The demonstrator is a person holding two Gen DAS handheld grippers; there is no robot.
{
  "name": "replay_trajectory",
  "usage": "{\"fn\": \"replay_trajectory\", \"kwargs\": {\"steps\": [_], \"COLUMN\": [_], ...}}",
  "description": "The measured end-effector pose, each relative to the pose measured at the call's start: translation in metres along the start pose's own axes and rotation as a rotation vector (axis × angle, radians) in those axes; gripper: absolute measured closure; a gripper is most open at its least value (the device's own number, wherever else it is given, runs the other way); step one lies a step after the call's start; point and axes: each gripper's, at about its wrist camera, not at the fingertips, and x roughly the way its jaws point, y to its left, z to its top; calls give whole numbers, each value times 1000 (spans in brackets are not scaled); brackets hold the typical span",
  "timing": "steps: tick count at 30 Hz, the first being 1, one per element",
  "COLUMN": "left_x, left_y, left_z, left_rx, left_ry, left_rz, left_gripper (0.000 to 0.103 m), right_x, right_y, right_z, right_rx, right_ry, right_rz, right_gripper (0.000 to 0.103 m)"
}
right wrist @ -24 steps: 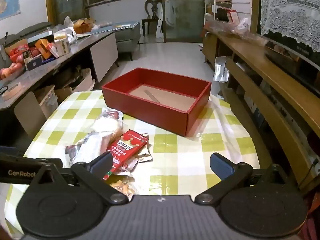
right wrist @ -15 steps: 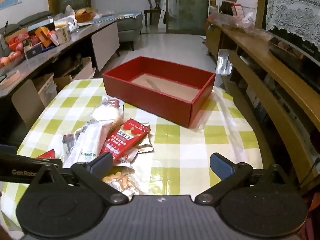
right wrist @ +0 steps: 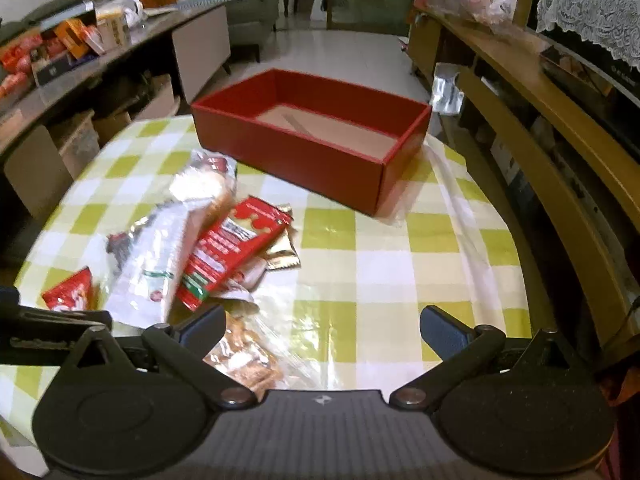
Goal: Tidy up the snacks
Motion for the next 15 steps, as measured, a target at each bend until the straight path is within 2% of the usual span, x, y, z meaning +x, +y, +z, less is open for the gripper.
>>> {"fn": "replay_trajectory", "kwargs": {"steps": [15], "left_x": [4], "left_y": [-7], "left_z": [-2], "left_rx": [38], "left_ry": [13], "left_rz": [24], "left_gripper": [0], "right_x": [13], "right_y": [2], "right_z": [-1], "right_rx": [-11], "right_ry": [57], "right_rz": [-9], "right_gripper": [0]}}
